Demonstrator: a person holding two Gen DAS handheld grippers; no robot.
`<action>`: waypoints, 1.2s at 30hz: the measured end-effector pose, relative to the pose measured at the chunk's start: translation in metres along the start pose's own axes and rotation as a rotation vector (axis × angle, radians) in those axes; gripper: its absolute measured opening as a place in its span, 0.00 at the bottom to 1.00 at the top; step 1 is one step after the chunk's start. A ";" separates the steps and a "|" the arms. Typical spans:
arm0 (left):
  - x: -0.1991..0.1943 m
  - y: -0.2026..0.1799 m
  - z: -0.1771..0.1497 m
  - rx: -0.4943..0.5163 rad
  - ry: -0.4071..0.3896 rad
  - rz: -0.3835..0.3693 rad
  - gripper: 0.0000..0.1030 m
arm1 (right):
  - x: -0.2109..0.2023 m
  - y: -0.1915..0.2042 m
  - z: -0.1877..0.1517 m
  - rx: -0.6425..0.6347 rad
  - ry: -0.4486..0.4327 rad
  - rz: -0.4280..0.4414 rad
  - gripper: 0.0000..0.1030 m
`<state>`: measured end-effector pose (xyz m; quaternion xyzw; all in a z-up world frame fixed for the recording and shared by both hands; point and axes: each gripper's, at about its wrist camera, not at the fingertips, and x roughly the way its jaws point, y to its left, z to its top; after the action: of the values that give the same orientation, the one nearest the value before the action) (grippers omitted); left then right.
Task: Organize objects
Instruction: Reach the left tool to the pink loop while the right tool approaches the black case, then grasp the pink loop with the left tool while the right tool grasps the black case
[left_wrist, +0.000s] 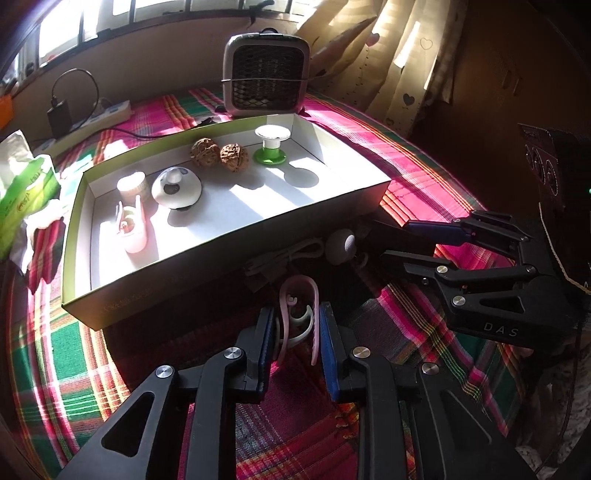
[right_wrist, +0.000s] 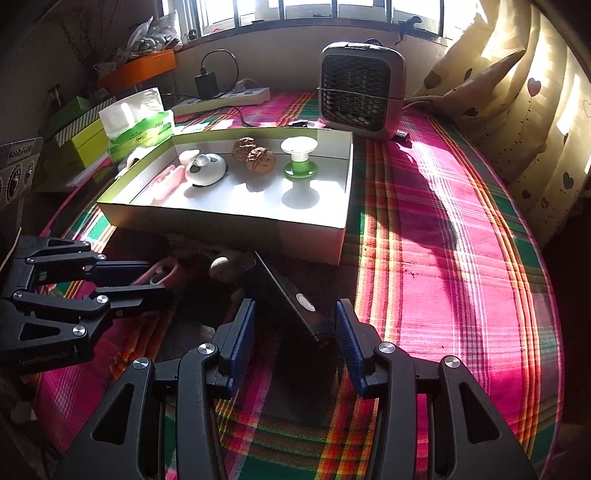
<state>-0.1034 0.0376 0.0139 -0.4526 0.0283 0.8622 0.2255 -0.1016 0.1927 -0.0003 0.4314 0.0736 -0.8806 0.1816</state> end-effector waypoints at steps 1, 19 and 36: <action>-0.001 0.002 0.000 -0.004 -0.001 -0.003 0.20 | 0.001 0.001 0.001 -0.009 0.005 -0.006 0.44; -0.001 0.008 0.000 -0.035 -0.007 -0.006 0.20 | 0.010 0.004 0.006 -0.004 -0.005 -0.029 0.44; 0.000 0.009 0.001 -0.037 -0.010 -0.007 0.21 | 0.007 0.006 0.004 0.013 -0.014 -0.009 0.24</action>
<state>-0.1083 0.0301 0.0131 -0.4524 0.0096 0.8641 0.2204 -0.1064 0.1843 -0.0034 0.4260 0.0687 -0.8850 0.1751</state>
